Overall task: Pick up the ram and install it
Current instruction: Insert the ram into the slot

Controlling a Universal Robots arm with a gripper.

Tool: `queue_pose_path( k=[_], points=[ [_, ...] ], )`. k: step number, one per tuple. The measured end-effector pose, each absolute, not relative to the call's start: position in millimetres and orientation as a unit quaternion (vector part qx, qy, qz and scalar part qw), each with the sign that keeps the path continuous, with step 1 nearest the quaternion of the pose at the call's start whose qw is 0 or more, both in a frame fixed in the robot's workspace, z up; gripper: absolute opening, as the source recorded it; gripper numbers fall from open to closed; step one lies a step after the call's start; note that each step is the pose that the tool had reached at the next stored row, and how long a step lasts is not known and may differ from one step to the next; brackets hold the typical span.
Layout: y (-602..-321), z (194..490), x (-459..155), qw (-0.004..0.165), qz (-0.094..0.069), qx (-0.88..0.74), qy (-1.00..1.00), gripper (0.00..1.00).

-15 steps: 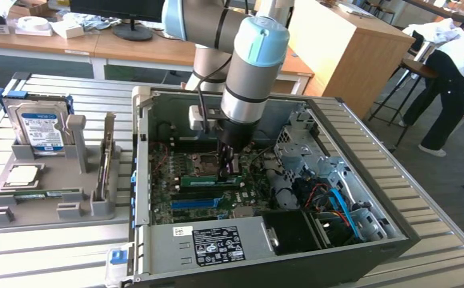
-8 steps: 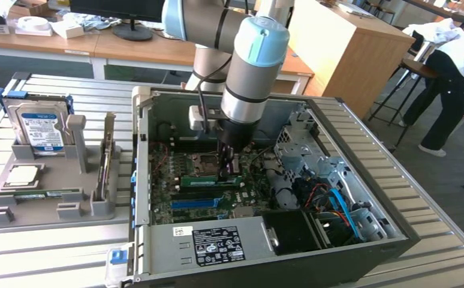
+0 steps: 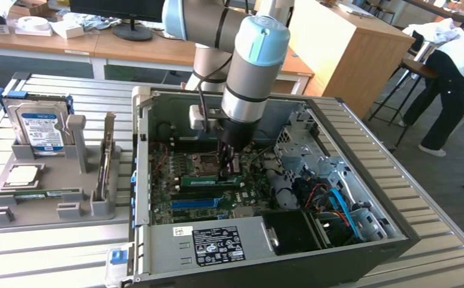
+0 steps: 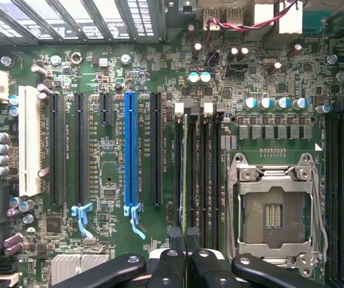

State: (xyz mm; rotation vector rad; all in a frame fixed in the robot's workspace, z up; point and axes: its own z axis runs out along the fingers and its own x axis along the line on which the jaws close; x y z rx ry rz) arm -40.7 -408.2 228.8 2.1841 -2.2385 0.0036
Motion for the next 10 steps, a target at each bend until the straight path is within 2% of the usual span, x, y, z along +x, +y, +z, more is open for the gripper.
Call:
queue_pose_path(
  k=[10],
  points=[
    [-408.2, 230.5, -40.6, 0.007, 0.001, 0.698, -0.716, 0.11]
  ],
)
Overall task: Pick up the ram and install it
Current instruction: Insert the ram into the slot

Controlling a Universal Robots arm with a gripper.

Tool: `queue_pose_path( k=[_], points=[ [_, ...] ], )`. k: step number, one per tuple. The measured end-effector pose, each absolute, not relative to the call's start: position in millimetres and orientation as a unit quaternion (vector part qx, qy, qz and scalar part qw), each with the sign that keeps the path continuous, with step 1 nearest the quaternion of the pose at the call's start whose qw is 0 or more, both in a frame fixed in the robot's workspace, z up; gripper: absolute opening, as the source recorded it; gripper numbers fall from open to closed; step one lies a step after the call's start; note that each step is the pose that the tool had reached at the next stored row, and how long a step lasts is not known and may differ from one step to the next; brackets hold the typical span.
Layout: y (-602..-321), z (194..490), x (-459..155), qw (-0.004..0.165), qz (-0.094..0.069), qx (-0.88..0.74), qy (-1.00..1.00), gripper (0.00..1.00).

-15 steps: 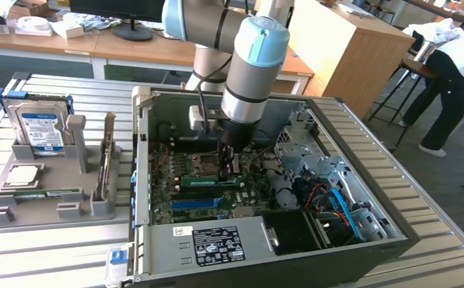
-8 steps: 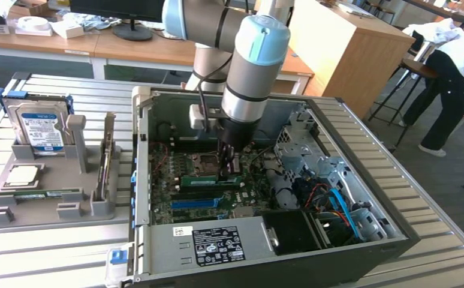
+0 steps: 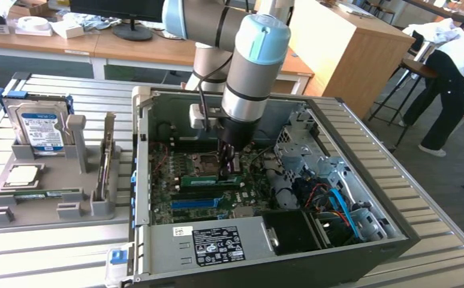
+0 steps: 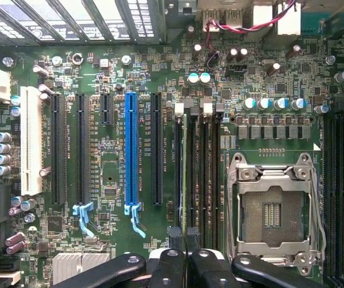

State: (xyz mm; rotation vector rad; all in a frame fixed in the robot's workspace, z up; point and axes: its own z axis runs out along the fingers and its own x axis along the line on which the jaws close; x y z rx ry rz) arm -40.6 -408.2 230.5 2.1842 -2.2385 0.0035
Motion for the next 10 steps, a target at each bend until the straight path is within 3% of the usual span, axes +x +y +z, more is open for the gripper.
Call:
queue_pose_path(
  k=[10],
  points=[
    [-408.6, 230.5, -40.6, 0.007, 0.001, 0.700, -0.714, 0.11]
  ],
)
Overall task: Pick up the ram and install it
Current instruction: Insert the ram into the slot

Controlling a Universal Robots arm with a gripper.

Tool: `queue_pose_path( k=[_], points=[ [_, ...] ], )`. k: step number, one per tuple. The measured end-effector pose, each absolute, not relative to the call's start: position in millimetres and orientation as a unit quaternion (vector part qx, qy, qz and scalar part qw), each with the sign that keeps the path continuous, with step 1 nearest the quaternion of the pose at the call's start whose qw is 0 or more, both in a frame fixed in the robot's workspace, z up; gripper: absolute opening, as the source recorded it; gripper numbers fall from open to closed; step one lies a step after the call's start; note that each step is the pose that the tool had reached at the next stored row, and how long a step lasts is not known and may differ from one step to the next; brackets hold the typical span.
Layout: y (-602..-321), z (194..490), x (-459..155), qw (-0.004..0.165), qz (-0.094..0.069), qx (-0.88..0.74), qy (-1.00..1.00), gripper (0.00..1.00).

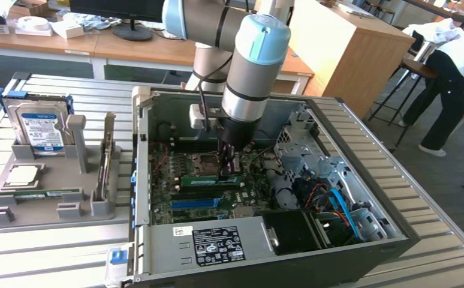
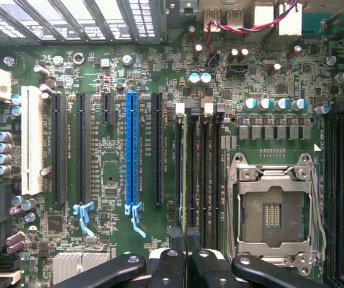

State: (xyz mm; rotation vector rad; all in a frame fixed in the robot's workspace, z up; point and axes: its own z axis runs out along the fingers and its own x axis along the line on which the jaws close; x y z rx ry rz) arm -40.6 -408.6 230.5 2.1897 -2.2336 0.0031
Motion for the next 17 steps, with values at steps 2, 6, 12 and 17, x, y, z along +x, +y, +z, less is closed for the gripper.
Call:
queue_pose_path(
  k=[2, 6, 12, 17],
  points=[
    [-408.6, 230.5, -40.6, 0.007, 0.001, 0.700, -0.714, 0.11],
    [-408.8, 230.5, -40.6, 0.007, 0.001, 0.702, -0.713, 0.11],
    [-409.1, 230.5, -40.6, 0.007, 0.001, 0.703, -0.711, 0.11],
    [-409.1, 229.6, -40.6, 0.007, 0.001, 0.703, -0.711, 0.11]
  ],
)
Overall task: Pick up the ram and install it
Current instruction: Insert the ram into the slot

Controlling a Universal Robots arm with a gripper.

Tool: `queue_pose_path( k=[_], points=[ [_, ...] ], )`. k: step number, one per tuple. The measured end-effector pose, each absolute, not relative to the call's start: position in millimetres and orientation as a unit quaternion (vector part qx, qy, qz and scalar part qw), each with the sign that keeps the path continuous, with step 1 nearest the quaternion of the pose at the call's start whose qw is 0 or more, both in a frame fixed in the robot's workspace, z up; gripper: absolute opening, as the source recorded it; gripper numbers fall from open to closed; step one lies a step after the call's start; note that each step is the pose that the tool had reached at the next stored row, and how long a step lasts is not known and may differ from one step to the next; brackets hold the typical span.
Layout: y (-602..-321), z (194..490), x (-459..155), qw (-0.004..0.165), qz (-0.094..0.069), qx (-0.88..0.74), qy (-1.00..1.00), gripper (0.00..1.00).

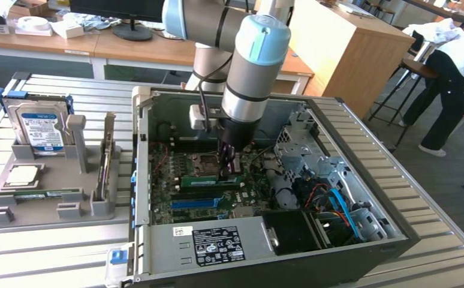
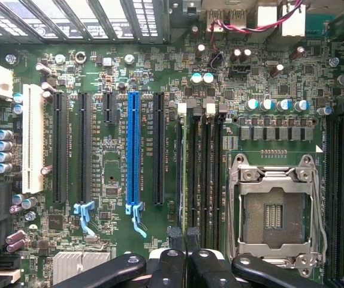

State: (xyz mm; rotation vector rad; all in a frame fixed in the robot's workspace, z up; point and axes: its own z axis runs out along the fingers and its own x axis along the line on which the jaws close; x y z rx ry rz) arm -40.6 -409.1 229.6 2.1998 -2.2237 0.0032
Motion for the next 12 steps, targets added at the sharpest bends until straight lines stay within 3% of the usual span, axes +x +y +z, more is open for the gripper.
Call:
queue_pose_path(
  k=[12],
  points=[
    [-409.1, 227.3, -40.7, 0.007, 0.001, 0.703, -0.711, 0.11]
  ],
)
